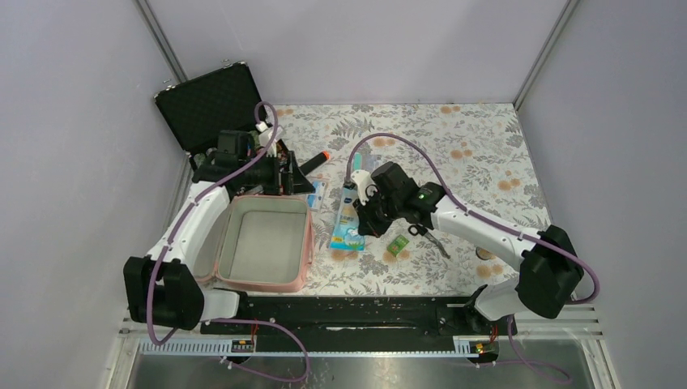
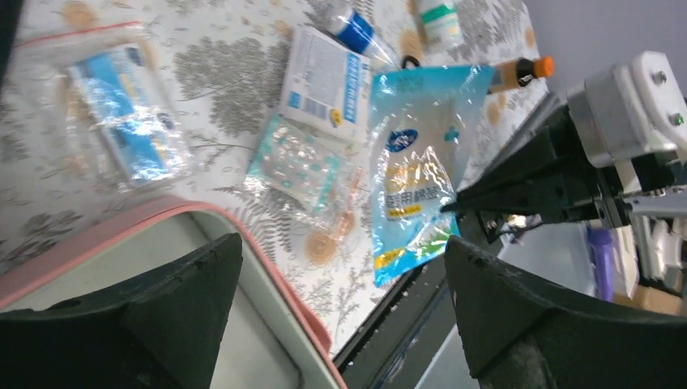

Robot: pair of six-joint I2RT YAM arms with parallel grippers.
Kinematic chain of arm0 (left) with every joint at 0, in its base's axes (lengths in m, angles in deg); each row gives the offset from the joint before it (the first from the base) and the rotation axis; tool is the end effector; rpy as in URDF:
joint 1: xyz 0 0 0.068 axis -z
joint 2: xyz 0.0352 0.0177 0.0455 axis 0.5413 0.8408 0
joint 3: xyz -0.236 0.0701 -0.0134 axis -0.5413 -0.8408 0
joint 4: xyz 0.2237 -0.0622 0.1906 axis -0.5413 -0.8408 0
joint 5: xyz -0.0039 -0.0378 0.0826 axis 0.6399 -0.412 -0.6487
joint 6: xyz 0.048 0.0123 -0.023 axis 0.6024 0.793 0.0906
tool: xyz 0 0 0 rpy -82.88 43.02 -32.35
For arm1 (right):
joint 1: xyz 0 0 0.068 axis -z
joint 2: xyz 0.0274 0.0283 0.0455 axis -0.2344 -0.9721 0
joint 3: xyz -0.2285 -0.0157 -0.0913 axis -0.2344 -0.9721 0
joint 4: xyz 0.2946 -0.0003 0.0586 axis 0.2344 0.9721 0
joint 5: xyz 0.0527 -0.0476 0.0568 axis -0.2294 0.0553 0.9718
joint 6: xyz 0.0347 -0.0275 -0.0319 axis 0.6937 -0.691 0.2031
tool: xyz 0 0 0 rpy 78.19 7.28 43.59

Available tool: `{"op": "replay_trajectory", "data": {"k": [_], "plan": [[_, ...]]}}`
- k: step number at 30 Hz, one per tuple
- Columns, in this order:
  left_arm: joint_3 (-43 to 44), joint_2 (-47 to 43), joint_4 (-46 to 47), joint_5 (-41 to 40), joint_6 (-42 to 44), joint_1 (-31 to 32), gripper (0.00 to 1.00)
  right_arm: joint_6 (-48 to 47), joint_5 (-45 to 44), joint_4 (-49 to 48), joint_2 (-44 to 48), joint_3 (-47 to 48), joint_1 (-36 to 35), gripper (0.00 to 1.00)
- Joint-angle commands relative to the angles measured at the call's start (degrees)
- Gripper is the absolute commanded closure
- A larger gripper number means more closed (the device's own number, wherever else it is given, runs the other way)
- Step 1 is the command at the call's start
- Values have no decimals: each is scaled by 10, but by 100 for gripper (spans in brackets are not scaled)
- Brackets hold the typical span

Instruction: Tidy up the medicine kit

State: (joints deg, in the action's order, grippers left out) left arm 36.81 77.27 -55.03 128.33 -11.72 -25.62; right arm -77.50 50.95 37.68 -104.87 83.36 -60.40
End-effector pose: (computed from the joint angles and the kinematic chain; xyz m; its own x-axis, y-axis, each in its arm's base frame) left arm 0.3109 -0.0651 0.2705 -0.7954 -0.0129 -0.6059 0.4568 0.6442 -0.6134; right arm 0.2313 0.2652 0.2202 -0.4585 -0.5364 -0.7086 -0.8669 0.4455 0.2237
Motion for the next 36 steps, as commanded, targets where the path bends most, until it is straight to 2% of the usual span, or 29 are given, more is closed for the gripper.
{"op": "replay_trajectory", "data": {"k": [1,7,14,17,21,23,25,27,28,32,36], "plan": [[-17,22,101,73,-59,28,6,-26,38,12,15,44,9,100],[-53,38,173,77,-93,64,7,-10,96,-4,9,63,17,100],[-56,79,210,145,-133,98,15,16,121,-27,-9,80,18,100],[-55,86,212,161,-135,113,30,16,119,-31,-20,89,18,100],[-57,91,205,159,-135,114,60,24,122,-34,-33,90,17,100],[-53,89,183,151,-122,112,68,34,127,-33,-37,87,18,100],[-42,87,147,135,-99,109,76,34,129,-31,-38,84,18,88],[-28,83,105,122,-71,104,81,29,130,-21,-35,82,18,67],[-21,79,84,112,-52,101,83,25,129,-10,-33,83,18,61],[18,54,-26,76,12,68,85,-16,127,31,3,70,24,47],[78,13,-143,-17,128,34,89,-40,123,66,34,50,57,44]]}}
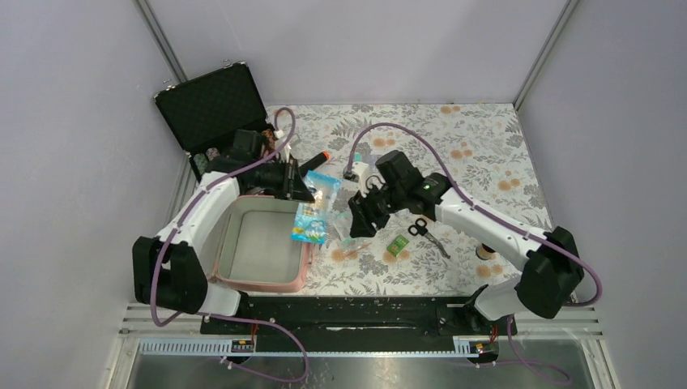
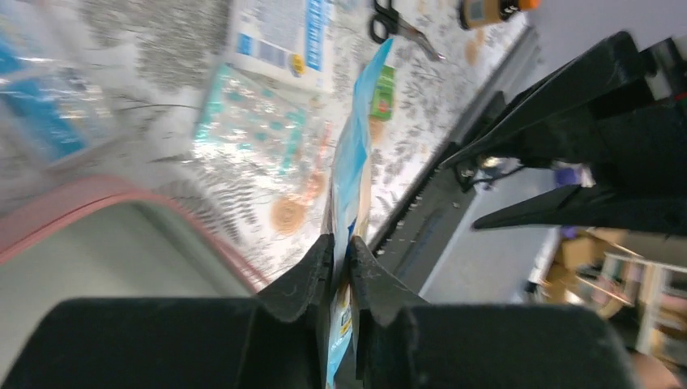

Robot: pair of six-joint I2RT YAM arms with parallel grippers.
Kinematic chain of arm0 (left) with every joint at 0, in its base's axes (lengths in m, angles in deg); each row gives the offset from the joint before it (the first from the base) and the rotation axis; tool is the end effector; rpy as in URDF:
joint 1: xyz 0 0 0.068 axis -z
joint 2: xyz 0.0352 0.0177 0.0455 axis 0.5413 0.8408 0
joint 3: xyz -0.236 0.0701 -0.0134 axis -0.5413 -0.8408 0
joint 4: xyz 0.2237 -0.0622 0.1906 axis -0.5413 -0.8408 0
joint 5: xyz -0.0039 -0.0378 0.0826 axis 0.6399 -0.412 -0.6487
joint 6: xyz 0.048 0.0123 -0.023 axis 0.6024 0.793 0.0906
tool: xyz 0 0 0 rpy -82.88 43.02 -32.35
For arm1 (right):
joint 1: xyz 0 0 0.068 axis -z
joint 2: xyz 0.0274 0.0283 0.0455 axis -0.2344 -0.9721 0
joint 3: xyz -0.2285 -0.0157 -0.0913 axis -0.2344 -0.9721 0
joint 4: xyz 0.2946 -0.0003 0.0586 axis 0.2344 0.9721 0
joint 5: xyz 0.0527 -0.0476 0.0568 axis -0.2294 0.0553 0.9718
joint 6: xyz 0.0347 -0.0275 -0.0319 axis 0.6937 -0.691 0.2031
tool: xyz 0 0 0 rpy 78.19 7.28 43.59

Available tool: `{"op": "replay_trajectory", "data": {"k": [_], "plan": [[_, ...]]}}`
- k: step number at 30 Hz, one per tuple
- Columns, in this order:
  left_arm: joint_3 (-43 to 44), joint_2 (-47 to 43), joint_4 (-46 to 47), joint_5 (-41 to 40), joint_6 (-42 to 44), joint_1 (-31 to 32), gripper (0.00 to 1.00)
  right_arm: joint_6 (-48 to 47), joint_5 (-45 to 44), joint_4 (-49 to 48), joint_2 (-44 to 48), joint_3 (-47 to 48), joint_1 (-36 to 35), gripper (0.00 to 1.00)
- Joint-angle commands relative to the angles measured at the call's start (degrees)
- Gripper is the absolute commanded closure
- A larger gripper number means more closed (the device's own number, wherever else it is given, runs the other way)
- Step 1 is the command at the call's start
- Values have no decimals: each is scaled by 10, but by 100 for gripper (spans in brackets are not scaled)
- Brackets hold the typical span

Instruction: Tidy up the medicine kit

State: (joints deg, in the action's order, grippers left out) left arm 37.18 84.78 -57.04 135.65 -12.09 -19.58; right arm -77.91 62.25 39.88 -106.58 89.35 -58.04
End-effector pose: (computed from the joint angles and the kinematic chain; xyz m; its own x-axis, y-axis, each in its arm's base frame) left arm 0.3152 -0.1037 0.2335 -0.8832 0.1038 -0.4573 0.4414 0.5134 -0.7359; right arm 0.2449 0.2674 0.2477 -0.4541 -0.4957 -0.7403 -0.8879 0.3202 0.3302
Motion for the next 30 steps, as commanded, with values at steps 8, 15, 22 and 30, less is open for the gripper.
{"op": "replay_trajectory", "data": {"k": [8,15,22,30], "plan": [[140,-164,-246,-346,504,-21,97,-43,13,52,84,-21,102,44],[-11,-244,-201,-489,746,15,100,-42,14,52,70,-9,103,44],[-77,-222,-151,-483,788,41,100,-44,15,51,59,-7,103,45],[-83,-155,-145,-491,814,84,100,-48,14,51,58,-13,103,45]]}}
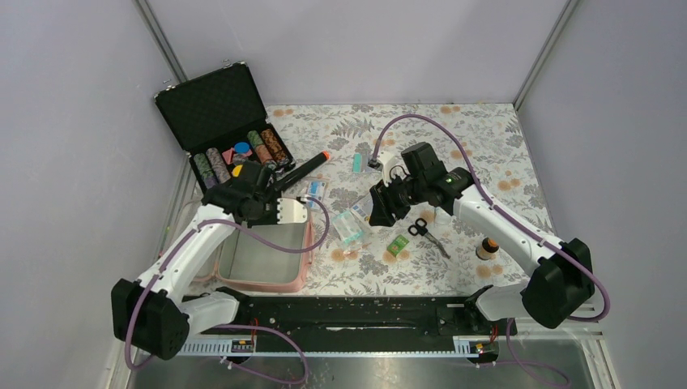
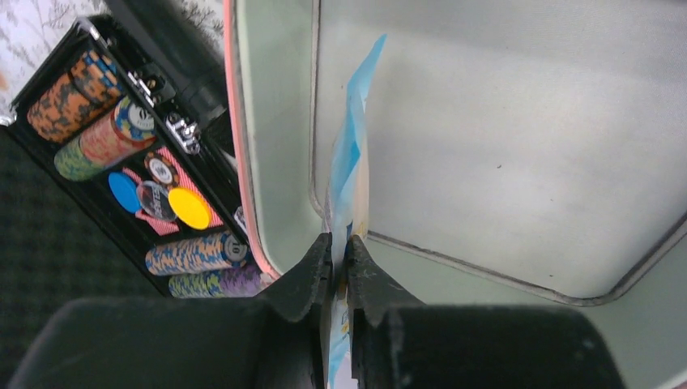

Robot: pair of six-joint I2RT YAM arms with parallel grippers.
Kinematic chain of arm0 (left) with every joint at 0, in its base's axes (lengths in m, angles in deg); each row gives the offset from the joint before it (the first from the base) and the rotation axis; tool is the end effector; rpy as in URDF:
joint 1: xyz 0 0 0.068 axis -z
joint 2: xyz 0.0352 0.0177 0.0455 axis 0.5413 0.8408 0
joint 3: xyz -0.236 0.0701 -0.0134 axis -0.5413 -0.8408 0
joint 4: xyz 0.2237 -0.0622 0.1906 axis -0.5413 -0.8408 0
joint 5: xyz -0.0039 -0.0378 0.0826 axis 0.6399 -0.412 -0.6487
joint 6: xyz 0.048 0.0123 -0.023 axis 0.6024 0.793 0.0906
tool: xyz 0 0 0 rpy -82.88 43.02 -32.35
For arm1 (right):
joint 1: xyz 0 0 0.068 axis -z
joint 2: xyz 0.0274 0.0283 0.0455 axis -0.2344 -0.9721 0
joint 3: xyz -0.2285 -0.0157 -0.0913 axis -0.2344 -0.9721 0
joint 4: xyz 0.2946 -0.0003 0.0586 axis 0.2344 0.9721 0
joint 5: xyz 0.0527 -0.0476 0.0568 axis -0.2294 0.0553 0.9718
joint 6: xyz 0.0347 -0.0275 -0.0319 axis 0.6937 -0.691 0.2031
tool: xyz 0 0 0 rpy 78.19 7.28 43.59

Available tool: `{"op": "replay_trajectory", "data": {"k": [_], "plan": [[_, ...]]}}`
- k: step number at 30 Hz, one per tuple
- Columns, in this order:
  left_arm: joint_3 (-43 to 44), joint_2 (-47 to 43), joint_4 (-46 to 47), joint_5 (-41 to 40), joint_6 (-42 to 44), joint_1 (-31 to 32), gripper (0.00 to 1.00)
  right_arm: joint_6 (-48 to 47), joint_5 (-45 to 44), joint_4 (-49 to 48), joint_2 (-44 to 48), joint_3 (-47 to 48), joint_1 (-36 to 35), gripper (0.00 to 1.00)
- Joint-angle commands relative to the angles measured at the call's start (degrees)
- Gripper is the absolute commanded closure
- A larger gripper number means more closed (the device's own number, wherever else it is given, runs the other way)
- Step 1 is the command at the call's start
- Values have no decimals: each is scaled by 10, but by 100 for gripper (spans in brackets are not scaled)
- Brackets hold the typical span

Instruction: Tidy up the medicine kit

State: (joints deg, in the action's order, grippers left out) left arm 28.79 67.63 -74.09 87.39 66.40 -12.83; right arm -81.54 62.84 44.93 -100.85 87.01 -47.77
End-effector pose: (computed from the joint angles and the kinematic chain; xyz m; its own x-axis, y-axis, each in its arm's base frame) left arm 0.2429 -0.0910 0.2376 0.0453 0.9739 -0.2222 0.9176 0.0474 0.3948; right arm 0.2683 0.2060 0.2592 -0.5002 -0.4474 -0.7414 -0.8440 0.4435 0.3017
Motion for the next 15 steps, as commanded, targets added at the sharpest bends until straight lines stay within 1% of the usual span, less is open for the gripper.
{"op": "replay_trajectory", "data": {"k": [1,5,10,12,15], "plan": [[1,24,24,-9,32,21,100,-12,7,0,1,9,0,45],[18,60,-20,5,44,35,95,-18,3,1,5,3,0,45],[91,138,-136,27,-6,48,95,-19,3,1,5,2,0,46],[94,135,-153,37,-13,48,95,-20,2,1,8,0,0,46],[83,118,-167,48,-1,49,96,-24,0,0,11,-4,1,46]]}}
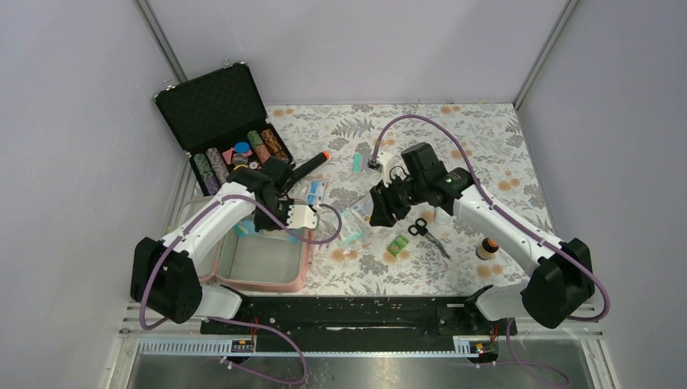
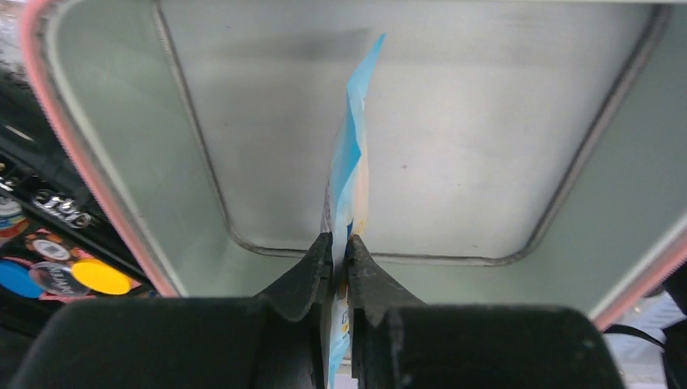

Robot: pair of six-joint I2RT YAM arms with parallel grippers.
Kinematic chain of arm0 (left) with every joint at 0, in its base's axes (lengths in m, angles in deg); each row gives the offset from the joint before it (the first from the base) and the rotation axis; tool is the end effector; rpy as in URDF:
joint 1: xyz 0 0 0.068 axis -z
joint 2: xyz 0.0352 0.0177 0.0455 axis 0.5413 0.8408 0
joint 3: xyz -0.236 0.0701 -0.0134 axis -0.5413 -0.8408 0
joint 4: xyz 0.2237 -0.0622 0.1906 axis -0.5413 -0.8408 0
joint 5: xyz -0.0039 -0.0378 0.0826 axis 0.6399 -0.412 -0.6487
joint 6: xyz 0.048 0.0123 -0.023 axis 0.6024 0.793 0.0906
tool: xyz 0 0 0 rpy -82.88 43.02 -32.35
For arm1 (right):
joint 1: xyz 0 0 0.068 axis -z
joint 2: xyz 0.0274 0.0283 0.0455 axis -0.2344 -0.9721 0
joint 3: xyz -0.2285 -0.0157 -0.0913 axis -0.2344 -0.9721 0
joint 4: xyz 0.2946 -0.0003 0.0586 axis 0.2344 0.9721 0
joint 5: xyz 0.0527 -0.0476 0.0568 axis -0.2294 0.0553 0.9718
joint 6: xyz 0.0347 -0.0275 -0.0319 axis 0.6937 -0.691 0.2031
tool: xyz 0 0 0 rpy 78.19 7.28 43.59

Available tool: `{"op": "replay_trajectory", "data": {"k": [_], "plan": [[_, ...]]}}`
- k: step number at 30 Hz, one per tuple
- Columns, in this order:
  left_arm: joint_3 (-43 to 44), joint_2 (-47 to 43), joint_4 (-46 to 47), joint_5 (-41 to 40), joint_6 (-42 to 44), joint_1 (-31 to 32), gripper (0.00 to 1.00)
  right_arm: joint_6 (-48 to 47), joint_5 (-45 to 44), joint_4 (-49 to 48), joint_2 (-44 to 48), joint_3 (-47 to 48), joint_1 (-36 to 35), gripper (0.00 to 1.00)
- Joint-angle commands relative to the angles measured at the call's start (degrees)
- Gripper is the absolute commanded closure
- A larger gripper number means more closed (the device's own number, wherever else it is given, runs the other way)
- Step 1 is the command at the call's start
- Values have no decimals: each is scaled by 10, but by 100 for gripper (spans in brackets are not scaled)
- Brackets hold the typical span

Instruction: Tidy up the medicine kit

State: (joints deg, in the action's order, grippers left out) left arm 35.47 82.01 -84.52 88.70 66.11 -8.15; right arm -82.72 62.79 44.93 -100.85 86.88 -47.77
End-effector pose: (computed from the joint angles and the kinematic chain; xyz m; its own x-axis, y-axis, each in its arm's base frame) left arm 0.2540 -0.1203 0.2066 0.0719 0.9872 -0.1426 0.9930 -0.0575 0.1030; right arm 0.2681 0.2059 0.2584 -0.4841 -0.4574 -0.7459 -0.8534 0.4352 0.2869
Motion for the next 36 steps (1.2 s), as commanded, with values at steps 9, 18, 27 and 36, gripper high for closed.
{"op": "replay_trajectory", "data": {"k": [9,18,27,36], "plan": [[-18,17,-15,-3,20,3,82,-9,5,1,7,-1,1,46],[-29,33,84,3,48,3,76,-17,0,1,24,-14,0,47],[-57,23,219,-48,41,0,87,-25,-8,1,33,-22,1,47],[-47,-55,40,105,19,-32,63,-27,-5,0,31,-24,0,46]]}}
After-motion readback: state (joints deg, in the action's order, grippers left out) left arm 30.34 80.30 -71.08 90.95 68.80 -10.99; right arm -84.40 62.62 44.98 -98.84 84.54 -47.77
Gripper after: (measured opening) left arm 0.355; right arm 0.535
